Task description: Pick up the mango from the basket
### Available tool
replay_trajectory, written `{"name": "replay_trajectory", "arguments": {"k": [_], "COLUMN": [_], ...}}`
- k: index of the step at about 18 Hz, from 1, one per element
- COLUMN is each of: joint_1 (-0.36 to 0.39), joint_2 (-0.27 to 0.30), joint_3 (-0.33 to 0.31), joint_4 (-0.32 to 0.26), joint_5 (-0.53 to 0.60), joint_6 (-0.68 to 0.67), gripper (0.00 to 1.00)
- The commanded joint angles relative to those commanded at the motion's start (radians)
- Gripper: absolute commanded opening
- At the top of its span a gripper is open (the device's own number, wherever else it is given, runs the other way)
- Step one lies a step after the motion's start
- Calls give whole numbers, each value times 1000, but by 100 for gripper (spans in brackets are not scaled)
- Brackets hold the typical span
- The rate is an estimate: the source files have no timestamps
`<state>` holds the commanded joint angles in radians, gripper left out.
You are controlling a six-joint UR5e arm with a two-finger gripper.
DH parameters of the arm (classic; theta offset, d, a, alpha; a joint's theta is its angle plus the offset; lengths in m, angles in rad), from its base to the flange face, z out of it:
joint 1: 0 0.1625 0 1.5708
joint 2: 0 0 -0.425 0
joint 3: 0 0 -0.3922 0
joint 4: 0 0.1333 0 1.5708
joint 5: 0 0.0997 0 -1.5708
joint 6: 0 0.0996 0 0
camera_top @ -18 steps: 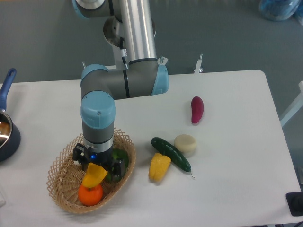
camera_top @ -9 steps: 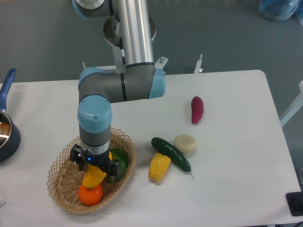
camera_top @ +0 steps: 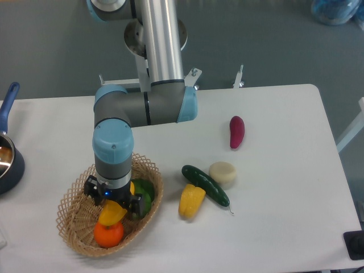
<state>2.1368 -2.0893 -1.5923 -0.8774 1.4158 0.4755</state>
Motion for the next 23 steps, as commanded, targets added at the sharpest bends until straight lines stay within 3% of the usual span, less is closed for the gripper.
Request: {"name": "replay_trajectory", "arguments": {"k": [3,8,10,15,18,23], "joint_1": [0,-2,-2,0,17,132], "joint_2": [-2,5,8,29,84,175], "joint_3": [-2,2,2,6,14,81], "joint_4": [0,0,0,0,0,58], "joint_5": [17,18,18,14,14,9], "joint_6": [2,2,2,5,5,40], "gripper": [97,58,51,47,47,47]}}
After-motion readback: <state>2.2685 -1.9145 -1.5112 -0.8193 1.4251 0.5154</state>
